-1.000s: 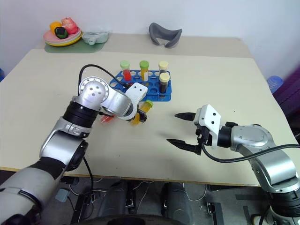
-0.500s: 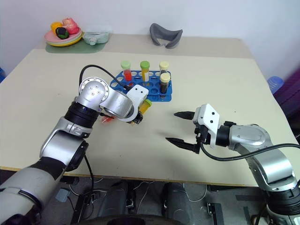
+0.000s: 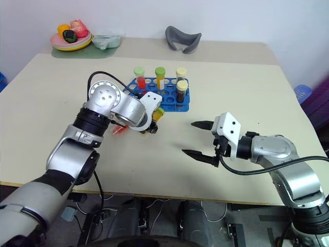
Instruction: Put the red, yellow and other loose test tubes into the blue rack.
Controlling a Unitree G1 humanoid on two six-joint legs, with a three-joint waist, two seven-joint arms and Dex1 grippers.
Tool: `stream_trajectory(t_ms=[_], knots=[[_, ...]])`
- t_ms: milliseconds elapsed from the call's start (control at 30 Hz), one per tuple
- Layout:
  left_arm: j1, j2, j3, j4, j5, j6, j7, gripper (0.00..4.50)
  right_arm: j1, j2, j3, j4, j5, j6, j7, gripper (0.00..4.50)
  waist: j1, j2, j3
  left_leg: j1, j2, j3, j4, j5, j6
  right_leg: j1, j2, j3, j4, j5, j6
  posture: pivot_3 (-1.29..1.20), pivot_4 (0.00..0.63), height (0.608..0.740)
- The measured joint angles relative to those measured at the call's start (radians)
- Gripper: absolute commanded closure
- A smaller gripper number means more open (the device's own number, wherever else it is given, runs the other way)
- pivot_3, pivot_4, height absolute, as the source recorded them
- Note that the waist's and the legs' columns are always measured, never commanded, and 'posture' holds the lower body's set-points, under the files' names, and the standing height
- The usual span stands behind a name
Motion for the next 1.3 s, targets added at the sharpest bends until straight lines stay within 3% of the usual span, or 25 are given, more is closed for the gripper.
stream_trajectory(t_ms=[133,233,300,800,1033,1300], knots=[[-0.006,-0.007,0.009,0.01,0.03,0.0,-0.021,1.78,0.0,0.002,0.0,0.0,-0.002,0.0,-0.001,0.0,-0.001,0.0,0.0,0.0,0.0,0.0,0.0,0.0,0.0,0.0,0.0,0.0,0.0,0.0,0.0,0.0,0.15,0.669],[-0.006,-0.012,0.021,0.011,0.048,0.001,-0.032,2.64,0.001,0.005,0.0,0.0,-0.002,0.0,-0.002,0.0,-0.001,0.0,0.0,0.0,0.0,0.0,0.0,0.0,0.0,0.0,0.0,0.0,0.0,0.0,0.0,0.0,0.15,0.669],[-0.007,-0.017,0.025,0.01,0.061,0.001,-0.038,3.56,0.001,0.005,0.0,0.0,-0.004,0.0,-0.002,0.0,-0.001,0.0,0.0,0.0,0.0,0.0,0.0,0.0,0.0,0.0,0.0,0.0,0.0,0.0,0.0,0.0,0.15,0.669],[-0.015,-0.016,0.035,0.025,0.065,0.001,-0.048,3.56,-0.001,0.006,0.0,0.0,-0.005,0.0,-0.002,0.0,-0.002,0.0,0.0,0.0,0.0,0.0,0.0,0.0,0.0,0.0,0.0,0.0,0.0,0.0,0.0,0.0,0.15,0.669],[-0.013,0.164,-0.051,-0.1,-0.174,0.001,-0.038,3.56,-0.008,0.006,0.0,0.01,-0.004,0.005,0.003,0.0,-0.005,0.0,0.003,0.0,0.0,-0.001,-0.001,0.0,-0.001,-0.001,0.0,0.001,0.0,0.0,0.0,0.0,0.15,0.669],[-0.014,0.293,-0.187,-0.217,-0.453,-0.062,0.063,3.56,-0.078,0.006,0.016,0.055,-0.004,0.007,0.036,0.0,-0.002,-0.001,0.005,0.0,-0.001,-0.002,0.0,0.0,-0.001,0.0,-0.002,0.001,0.0,0.0,0.0,0.0,0.15,0.669]])
